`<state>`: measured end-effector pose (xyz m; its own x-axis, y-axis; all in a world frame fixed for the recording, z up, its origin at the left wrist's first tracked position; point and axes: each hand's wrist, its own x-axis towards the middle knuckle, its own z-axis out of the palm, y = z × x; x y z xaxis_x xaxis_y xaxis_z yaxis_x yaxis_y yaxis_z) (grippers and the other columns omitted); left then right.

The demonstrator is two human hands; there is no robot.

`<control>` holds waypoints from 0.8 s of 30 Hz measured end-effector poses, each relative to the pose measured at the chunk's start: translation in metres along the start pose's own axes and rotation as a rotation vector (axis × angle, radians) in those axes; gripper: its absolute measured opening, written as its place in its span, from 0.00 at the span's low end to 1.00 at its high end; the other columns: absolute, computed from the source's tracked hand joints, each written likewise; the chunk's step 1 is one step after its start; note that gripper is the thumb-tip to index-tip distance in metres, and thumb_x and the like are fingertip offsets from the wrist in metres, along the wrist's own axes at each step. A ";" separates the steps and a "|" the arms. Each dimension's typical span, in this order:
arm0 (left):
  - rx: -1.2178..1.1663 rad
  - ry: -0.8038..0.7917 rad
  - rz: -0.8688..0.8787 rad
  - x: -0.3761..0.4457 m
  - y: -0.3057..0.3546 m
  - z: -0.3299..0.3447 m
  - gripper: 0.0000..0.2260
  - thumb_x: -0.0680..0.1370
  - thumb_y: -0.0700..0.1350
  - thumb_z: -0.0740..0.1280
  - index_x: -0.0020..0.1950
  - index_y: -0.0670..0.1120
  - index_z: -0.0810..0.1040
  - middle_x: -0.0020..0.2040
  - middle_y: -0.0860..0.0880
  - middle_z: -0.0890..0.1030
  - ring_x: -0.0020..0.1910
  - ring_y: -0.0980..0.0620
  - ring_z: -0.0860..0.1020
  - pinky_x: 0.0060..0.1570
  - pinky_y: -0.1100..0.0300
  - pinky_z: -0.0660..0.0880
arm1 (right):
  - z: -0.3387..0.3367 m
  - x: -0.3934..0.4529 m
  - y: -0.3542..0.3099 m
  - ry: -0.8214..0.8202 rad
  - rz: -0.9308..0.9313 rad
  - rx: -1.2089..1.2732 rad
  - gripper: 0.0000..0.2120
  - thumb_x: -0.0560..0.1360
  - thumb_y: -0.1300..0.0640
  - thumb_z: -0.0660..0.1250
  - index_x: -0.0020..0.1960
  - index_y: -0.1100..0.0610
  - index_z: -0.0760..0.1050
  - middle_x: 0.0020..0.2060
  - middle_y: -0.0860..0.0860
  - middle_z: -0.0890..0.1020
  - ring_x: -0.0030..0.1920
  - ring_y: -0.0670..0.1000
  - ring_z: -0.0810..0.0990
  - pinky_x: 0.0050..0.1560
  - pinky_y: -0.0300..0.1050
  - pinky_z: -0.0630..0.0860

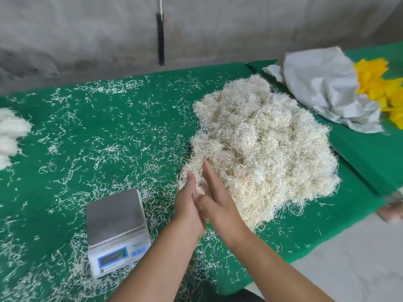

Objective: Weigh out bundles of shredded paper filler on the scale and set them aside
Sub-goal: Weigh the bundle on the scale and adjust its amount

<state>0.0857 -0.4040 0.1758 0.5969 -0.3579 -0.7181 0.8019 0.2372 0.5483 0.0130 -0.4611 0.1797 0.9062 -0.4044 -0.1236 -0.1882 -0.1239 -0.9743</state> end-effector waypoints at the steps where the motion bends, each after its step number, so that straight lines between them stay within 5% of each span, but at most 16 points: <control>1: -0.004 0.017 0.031 0.001 0.001 0.001 0.16 0.81 0.62 0.66 0.47 0.55 0.89 0.49 0.45 0.88 0.45 0.47 0.87 0.46 0.49 0.81 | -0.003 0.001 -0.003 0.037 -0.006 0.010 0.34 0.79 0.40 0.67 0.80 0.27 0.54 0.78 0.26 0.61 0.76 0.29 0.61 0.74 0.37 0.61; 3: 0.090 0.096 0.110 0.001 0.003 0.011 0.12 0.84 0.56 0.64 0.47 0.60 0.87 0.48 0.46 0.88 0.42 0.46 0.87 0.38 0.49 0.83 | -0.014 0.006 -0.007 0.140 0.034 0.020 0.30 0.79 0.37 0.69 0.78 0.30 0.62 0.74 0.31 0.70 0.72 0.33 0.70 0.71 0.40 0.71; 5: 0.220 0.166 0.205 0.001 0.007 0.021 0.10 0.85 0.50 0.62 0.56 0.57 0.83 0.53 0.48 0.84 0.50 0.48 0.83 0.48 0.45 0.83 | -0.027 0.014 -0.004 0.282 0.169 0.132 0.20 0.81 0.39 0.68 0.72 0.34 0.71 0.66 0.36 0.78 0.66 0.39 0.78 0.63 0.44 0.77; 6: 0.275 0.163 0.264 0.002 0.009 0.025 0.12 0.85 0.46 0.59 0.59 0.57 0.82 0.50 0.52 0.82 0.43 0.56 0.71 0.51 0.46 0.81 | -0.032 0.018 -0.002 0.339 0.281 0.232 0.14 0.82 0.40 0.67 0.68 0.36 0.74 0.63 0.38 0.80 0.64 0.42 0.78 0.62 0.47 0.76; 7: 0.327 0.154 0.341 0.002 0.009 0.027 0.16 0.84 0.42 0.57 0.58 0.57 0.82 0.58 0.58 0.76 0.55 0.56 0.78 0.45 0.50 0.81 | -0.037 0.023 0.001 0.353 0.399 0.352 0.11 0.83 0.42 0.66 0.65 0.38 0.76 0.60 0.40 0.80 0.64 0.45 0.77 0.64 0.51 0.73; 8: 0.371 0.137 0.409 0.000 0.009 0.029 0.19 0.82 0.40 0.55 0.56 0.58 0.82 0.39 0.61 0.71 0.32 0.59 0.74 0.33 0.57 0.76 | -0.041 0.027 0.003 0.312 0.503 0.503 0.11 0.84 0.43 0.65 0.65 0.41 0.77 0.59 0.41 0.80 0.65 0.47 0.75 0.68 0.54 0.70; 10: 0.468 0.108 0.535 -0.008 0.006 0.035 0.21 0.80 0.38 0.54 0.54 0.59 0.82 0.33 0.56 0.76 0.24 0.59 0.69 0.23 0.62 0.68 | -0.042 0.032 0.003 0.132 0.672 0.923 0.19 0.84 0.41 0.63 0.67 0.51 0.80 0.60 0.50 0.82 0.65 0.52 0.78 0.70 0.59 0.71; 12: 0.626 0.079 0.688 -0.017 -0.003 0.041 0.21 0.79 0.38 0.55 0.53 0.60 0.81 0.46 0.60 0.81 0.38 0.68 0.77 0.36 0.72 0.74 | -0.037 0.034 -0.002 -0.076 0.709 1.284 0.25 0.84 0.40 0.61 0.63 0.59 0.82 0.56 0.57 0.84 0.56 0.59 0.85 0.58 0.56 0.80; 14: 0.864 0.134 0.863 -0.022 -0.013 0.045 0.19 0.78 0.43 0.52 0.52 0.62 0.80 0.59 0.63 0.76 0.58 0.70 0.74 0.51 0.74 0.69 | -0.034 0.032 -0.012 -0.134 0.736 1.363 0.25 0.83 0.38 0.64 0.61 0.60 0.82 0.53 0.57 0.84 0.52 0.59 0.86 0.52 0.53 0.82; 17: 1.378 0.352 1.014 -0.020 -0.017 0.041 0.24 0.77 0.51 0.47 0.65 0.61 0.78 0.79 0.56 0.63 0.77 0.57 0.60 0.66 0.56 0.69 | -0.036 0.029 -0.013 -0.144 0.678 1.257 0.29 0.82 0.35 0.62 0.60 0.60 0.84 0.60 0.58 0.84 0.59 0.58 0.85 0.60 0.54 0.78; 19: 1.503 0.404 0.920 -0.017 -0.011 0.038 0.25 0.78 0.50 0.50 0.71 0.59 0.76 0.84 0.53 0.54 0.82 0.51 0.50 0.74 0.40 0.60 | -0.037 0.025 -0.013 -0.070 0.676 1.108 0.31 0.81 0.33 0.61 0.58 0.59 0.86 0.61 0.59 0.85 0.62 0.58 0.85 0.64 0.55 0.78; 21: 1.469 0.411 0.878 -0.011 -0.005 0.034 0.22 0.81 0.46 0.56 0.73 0.58 0.76 0.85 0.53 0.54 0.83 0.51 0.48 0.77 0.36 0.56 | -0.037 0.024 -0.021 0.002 0.647 1.007 0.32 0.80 0.30 0.62 0.68 0.54 0.80 0.65 0.58 0.84 0.67 0.56 0.82 0.69 0.56 0.76; 24: 1.374 0.352 0.872 -0.005 0.007 0.033 0.24 0.82 0.39 0.59 0.75 0.57 0.74 0.82 0.54 0.61 0.83 0.54 0.52 0.78 0.37 0.55 | -0.036 0.025 -0.036 0.007 0.545 0.912 0.36 0.79 0.29 0.63 0.80 0.46 0.67 0.79 0.50 0.69 0.81 0.52 0.63 0.79 0.55 0.63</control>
<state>0.0872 -0.4301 0.1972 0.9531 -0.3005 0.0354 -0.2574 -0.7438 0.6168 0.0290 -0.4994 0.2188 0.7821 -0.2061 -0.5881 -0.2103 0.8011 -0.5604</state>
